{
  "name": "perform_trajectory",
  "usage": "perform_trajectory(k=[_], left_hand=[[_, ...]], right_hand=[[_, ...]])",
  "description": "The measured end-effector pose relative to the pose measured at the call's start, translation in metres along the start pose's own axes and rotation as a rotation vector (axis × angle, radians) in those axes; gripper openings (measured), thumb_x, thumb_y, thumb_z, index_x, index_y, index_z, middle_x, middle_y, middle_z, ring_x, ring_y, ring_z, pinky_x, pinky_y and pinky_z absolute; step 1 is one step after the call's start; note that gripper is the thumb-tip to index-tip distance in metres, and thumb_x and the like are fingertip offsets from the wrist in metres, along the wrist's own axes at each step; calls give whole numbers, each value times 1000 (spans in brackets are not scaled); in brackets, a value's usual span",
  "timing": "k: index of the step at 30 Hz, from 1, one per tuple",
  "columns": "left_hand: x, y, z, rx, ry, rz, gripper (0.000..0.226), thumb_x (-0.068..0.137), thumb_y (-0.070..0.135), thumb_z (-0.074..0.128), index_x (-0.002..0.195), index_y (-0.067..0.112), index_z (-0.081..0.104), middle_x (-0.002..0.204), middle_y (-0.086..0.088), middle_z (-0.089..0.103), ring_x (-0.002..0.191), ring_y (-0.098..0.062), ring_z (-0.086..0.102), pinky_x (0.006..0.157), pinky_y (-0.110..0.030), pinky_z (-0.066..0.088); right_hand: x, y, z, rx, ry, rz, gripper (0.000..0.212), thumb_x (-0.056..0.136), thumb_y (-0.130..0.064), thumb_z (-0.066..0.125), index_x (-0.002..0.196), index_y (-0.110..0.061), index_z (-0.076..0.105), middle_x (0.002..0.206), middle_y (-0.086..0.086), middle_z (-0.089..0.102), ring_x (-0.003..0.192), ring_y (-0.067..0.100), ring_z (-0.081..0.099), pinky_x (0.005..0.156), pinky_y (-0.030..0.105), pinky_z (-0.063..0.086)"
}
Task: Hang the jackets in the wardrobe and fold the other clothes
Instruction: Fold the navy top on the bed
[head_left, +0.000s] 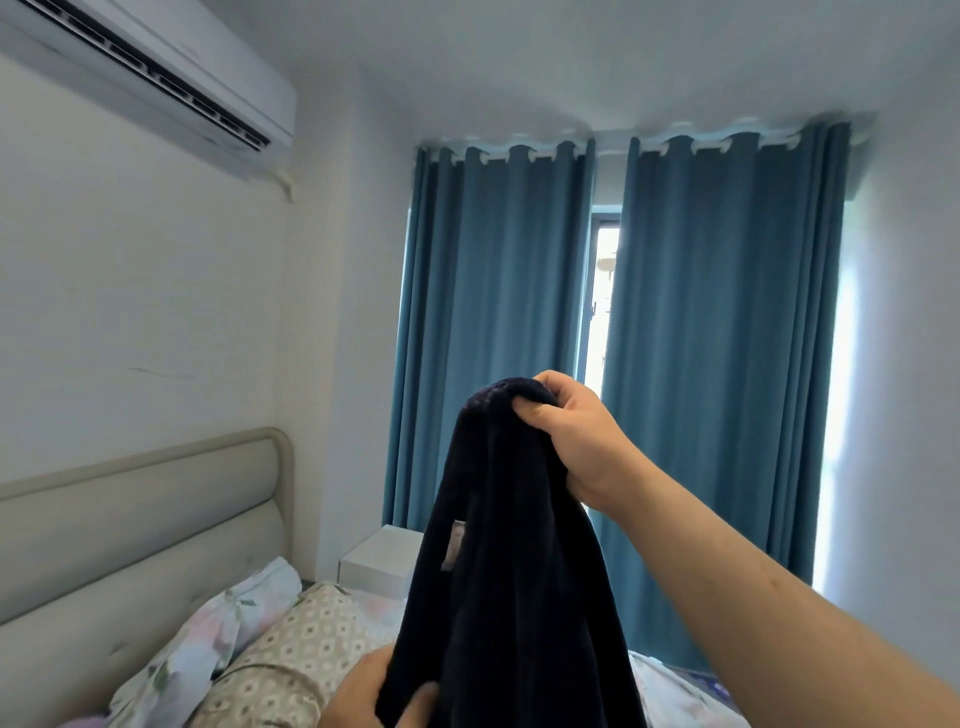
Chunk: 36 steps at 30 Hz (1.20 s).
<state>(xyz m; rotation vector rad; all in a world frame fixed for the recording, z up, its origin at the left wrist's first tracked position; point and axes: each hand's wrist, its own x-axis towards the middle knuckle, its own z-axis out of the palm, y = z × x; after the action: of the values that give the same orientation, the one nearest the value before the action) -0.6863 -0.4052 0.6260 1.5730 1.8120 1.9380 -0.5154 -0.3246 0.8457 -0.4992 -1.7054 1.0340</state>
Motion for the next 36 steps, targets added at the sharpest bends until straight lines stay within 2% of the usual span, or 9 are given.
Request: perform_trajectory(k=[2,5,10,15,18,24,29,33,36], left_hand=[[3,9,0,-88,-69,-108,42,78,-6,75,67,34,70,71,34,67,80,10,57,75,7,32],[25,16,-2,-133,-46,-168,32,93,5,61,80,34,63,77,6,69,84,-7,62,64,-13,38],[83,46,-28,-113,34,-84,20,99,12,50,90,24,64,87,4,69,87,-14,64,66,-27,43],[135,98,-68,81,-21,88,16,96,18,53,86,24,64,78,5,68,71,-5,63,61,-25,42],[152,129,-85,257,-65,200,14,95,22,55,84,23,63,78,3,66,72,-12,62,62,-29,45],[163,164,-123,414,-46,66,41,90,45,62,60,18,59,53,13,57,50,-2,53,54,-27,38],[145,148,-137,375,-345,-383,56,90,68,47,100,21,75,102,2,75,96,-17,70,81,-31,51],[136,154,-185,258,-585,-255,32,78,31,74,107,19,70,106,-7,73,103,-23,70,85,-30,54],[127,146,-205,616,-332,-135,9,63,24,69,69,30,66,67,11,66,67,-6,64,61,-17,47]], right_hand=[[-3,-4,-14,13,5,-4,9,89,-16,65,82,-14,60,78,6,62,75,22,60,70,38,51],[-8,-7,-41,31,22,6,8,88,-18,65,86,-12,61,80,6,63,75,21,61,69,35,53],[-16,-10,-95,-85,-11,72,26,88,-1,57,105,-15,69,93,6,71,75,19,66,69,34,55],[-24,-14,-126,-394,-398,241,21,71,0,49,89,7,58,79,15,50,73,24,49,65,31,38],[-23,-13,-133,-372,-489,223,20,74,-14,64,84,3,59,80,10,57,76,22,59,70,30,47],[-7,-10,-126,-138,-187,55,19,98,-25,62,93,-13,76,100,17,75,87,27,73,82,39,60],[11,-19,-91,-100,-59,-62,23,100,-26,59,89,-15,76,94,15,75,81,24,71,86,47,58],[29,-14,-74,-188,-18,-143,27,100,-28,57,89,-7,69,78,13,67,74,19,60,76,45,55],[38,-4,-59,-242,-44,-200,32,101,-28,55,88,0,64,73,2,58,71,18,54,69,36,46]])
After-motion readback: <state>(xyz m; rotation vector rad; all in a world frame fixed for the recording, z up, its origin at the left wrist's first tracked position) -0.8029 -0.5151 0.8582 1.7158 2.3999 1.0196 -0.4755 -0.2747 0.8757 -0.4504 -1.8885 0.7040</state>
